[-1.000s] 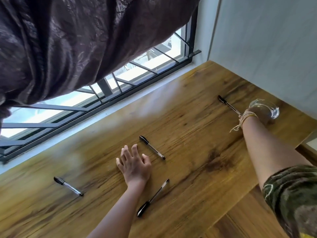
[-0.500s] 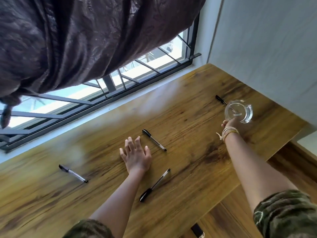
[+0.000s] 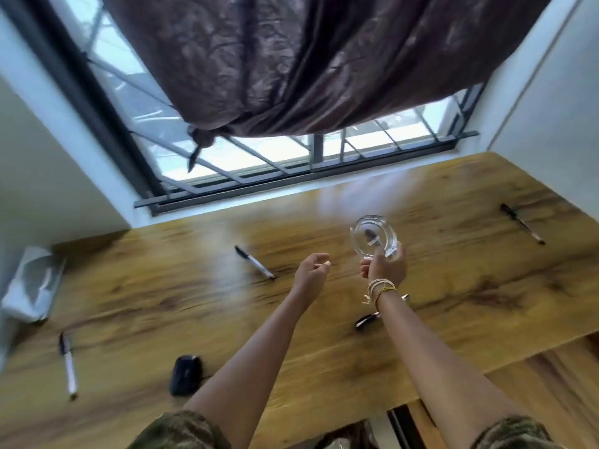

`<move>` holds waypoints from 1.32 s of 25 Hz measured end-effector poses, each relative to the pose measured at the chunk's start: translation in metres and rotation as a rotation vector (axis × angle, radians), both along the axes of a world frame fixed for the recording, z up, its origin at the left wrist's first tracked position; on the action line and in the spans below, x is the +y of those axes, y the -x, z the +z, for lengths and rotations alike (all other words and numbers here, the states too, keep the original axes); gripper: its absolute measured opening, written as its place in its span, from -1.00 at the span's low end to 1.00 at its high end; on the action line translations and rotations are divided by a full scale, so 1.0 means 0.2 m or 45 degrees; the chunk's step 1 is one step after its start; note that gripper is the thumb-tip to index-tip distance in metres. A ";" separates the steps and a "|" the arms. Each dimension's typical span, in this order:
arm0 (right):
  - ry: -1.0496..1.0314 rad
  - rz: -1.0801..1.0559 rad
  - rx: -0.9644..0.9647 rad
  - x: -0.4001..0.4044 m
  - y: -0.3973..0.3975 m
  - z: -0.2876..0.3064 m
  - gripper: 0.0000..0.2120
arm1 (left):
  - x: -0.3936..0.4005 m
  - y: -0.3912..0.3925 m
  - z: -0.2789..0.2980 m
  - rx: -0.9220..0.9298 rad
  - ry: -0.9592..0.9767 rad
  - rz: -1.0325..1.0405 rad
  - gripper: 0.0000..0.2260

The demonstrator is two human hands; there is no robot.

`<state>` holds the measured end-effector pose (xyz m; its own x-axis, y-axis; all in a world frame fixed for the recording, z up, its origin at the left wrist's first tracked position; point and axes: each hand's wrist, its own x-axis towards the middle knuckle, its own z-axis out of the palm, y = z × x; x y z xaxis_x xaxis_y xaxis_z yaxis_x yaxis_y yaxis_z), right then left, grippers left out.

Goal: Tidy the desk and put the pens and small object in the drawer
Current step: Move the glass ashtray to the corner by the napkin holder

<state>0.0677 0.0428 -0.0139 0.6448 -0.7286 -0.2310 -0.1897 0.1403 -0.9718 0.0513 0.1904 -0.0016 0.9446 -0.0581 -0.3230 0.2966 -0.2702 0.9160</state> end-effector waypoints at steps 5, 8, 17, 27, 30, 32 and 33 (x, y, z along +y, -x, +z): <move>0.162 0.654 -0.007 0.58 0.11 0.10 -0.80 | 0.56 0.25 0.04 0.067 0.359 0.295 -0.79; 0.266 0.970 -0.034 0.93 0.28 0.12 -0.83 | 0.87 0.43 0.03 0.063 0.450 0.475 -0.77; 0.255 1.539 0.086 1.77 0.72 0.05 -0.68 | 1.59 1.00 -0.02 -0.021 0.401 1.088 -0.70; 0.155 1.633 0.245 2.19 0.82 0.05 -0.51 | 1.98 1.17 -0.03 -0.038 0.256 1.172 -0.67; 0.058 1.563 0.275 2.26 0.68 0.07 -0.69 | 2.08 1.05 -0.02 -0.076 0.044 1.132 -0.65; 0.037 1.521 0.300 2.31 0.55 0.07 -0.73 | 2.15 0.97 -0.02 -0.085 -0.157 1.097 -0.69; 0.049 1.509 0.301 2.34 0.49 0.07 -0.71 | 2.18 0.94 -0.03 -0.076 -0.213 1.087 -0.71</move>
<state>-0.0294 0.5100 0.0000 0.8617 0.2774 -0.4249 -0.3547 -0.2696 -0.8953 -0.1368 0.6263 -0.0076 0.6591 0.7215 -0.2124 0.4115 -0.1096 0.9048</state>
